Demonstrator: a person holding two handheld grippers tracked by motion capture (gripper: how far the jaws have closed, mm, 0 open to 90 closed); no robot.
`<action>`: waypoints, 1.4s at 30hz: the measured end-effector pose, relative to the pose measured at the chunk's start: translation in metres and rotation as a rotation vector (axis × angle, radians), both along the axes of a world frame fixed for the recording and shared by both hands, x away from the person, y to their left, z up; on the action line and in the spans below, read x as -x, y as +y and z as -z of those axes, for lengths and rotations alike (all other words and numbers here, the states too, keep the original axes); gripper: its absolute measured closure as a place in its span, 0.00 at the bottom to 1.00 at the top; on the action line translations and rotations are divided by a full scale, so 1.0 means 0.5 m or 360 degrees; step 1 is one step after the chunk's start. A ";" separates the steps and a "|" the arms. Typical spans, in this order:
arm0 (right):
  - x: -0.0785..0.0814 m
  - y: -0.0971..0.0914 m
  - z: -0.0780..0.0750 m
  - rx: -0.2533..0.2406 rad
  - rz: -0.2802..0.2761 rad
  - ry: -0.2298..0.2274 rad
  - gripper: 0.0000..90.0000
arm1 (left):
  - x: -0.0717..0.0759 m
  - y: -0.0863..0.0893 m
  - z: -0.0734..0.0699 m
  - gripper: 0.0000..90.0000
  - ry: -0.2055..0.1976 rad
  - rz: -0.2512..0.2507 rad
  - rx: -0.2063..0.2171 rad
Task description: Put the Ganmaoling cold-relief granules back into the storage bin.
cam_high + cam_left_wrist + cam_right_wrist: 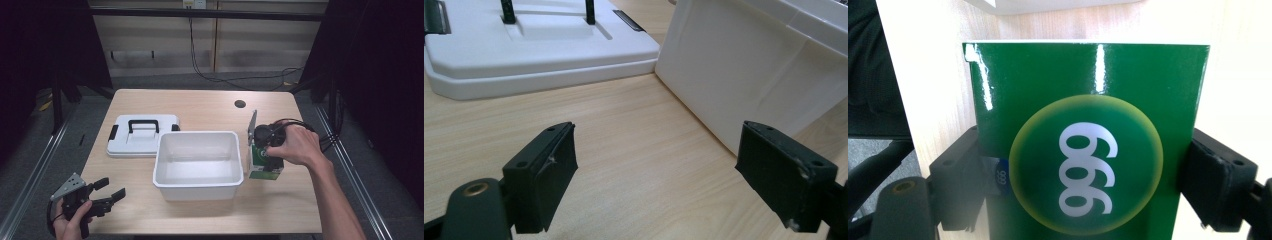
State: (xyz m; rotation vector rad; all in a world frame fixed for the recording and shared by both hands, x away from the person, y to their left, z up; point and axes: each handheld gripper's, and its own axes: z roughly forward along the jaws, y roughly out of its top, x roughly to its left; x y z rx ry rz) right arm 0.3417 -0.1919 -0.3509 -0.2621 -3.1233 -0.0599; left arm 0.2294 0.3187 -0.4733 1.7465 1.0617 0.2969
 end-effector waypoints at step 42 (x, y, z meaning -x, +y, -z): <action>-0.005 0.008 -0.159 -0.0007 0.0003 -0.0055 0.18 | -0.002 -0.001 0.003 0.18 0.0013 0.0000 0.0016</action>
